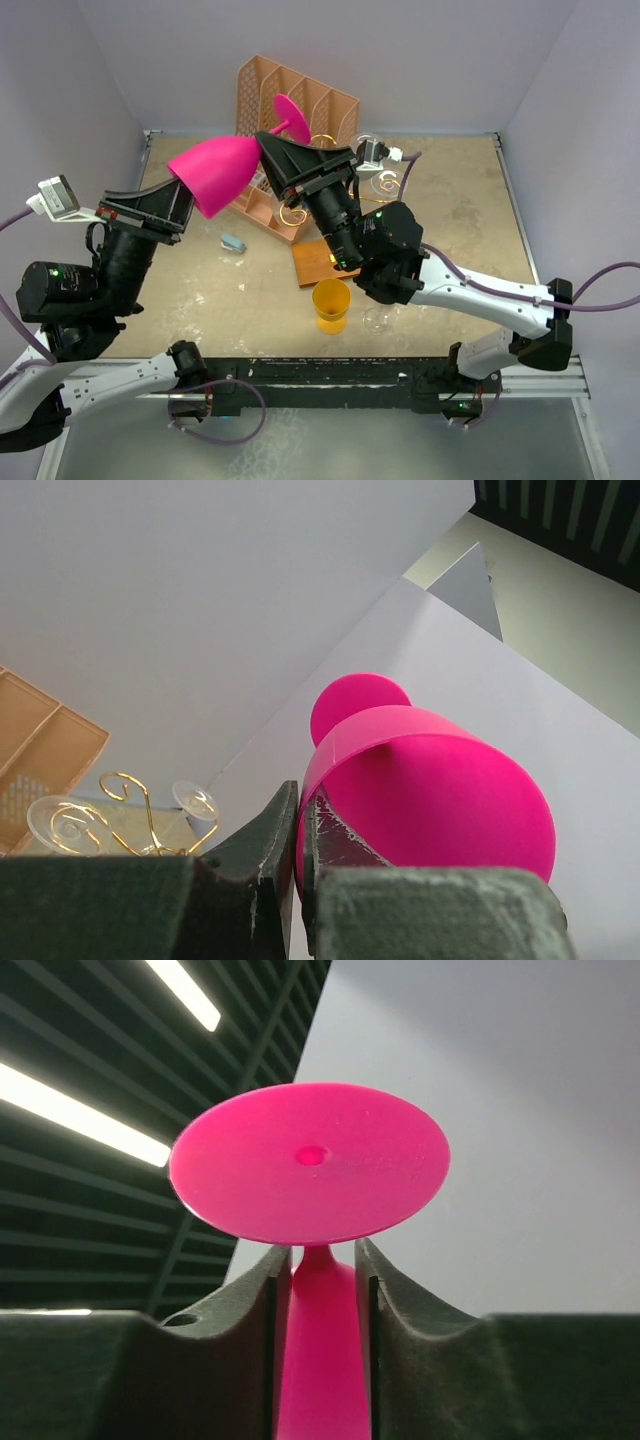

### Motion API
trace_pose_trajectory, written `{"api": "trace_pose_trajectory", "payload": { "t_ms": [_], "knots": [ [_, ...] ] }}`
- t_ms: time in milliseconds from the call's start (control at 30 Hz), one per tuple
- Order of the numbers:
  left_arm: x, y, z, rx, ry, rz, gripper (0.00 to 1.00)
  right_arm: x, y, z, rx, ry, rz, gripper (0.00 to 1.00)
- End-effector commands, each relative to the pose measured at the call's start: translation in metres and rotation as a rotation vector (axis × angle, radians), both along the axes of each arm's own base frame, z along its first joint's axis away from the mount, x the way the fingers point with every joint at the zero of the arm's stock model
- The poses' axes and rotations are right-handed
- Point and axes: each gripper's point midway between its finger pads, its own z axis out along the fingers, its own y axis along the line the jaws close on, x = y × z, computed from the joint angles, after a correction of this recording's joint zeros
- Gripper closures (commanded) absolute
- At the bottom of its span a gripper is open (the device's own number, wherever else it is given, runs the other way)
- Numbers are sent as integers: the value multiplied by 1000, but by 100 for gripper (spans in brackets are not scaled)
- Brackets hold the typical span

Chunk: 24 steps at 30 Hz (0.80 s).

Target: Place the wine glass upside down on the wine glass rack

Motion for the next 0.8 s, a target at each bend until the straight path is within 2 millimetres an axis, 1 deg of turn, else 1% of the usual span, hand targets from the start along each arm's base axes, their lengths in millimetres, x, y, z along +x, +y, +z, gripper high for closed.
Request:
{"api": "trace_pose_trajectory", "payload": {
  "t_ms": [0, 300, 400, 467, 500, 567, 633, 767],
  "knots": [
    [-7, 1, 10, -21, -38, -24, 100, -11, -15, 31, 100, -59, 16, 72],
    [-7, -1, 2, 21, -31, -29, 100, -16, -24, 37, 117, -115, 0, 94],
    [-8, -2, -1, 37, -29, -32, 100, -17, -26, 38, 128, -129, -4, 98],
    [-9, -2, -1, 41, -31, -37, 100, -18, -28, 39, 138, -132, -5, 98],
    [-9, -2, -2, 45, -31, -39, 100, -17, -27, 39, 140, -131, -6, 97],
    [-10, -5, -3, 55, -34, -48, 100, -16, -27, 41, 145, -128, -9, 88],
    [-11, -8, -3, 68, -39, -60, 100, -14, -27, 42, 144, -118, -17, 83],
    [-12, -15, -7, 92, -40, -81, 100, -10, -28, 45, 147, -106, -38, 81]
  ]
}}
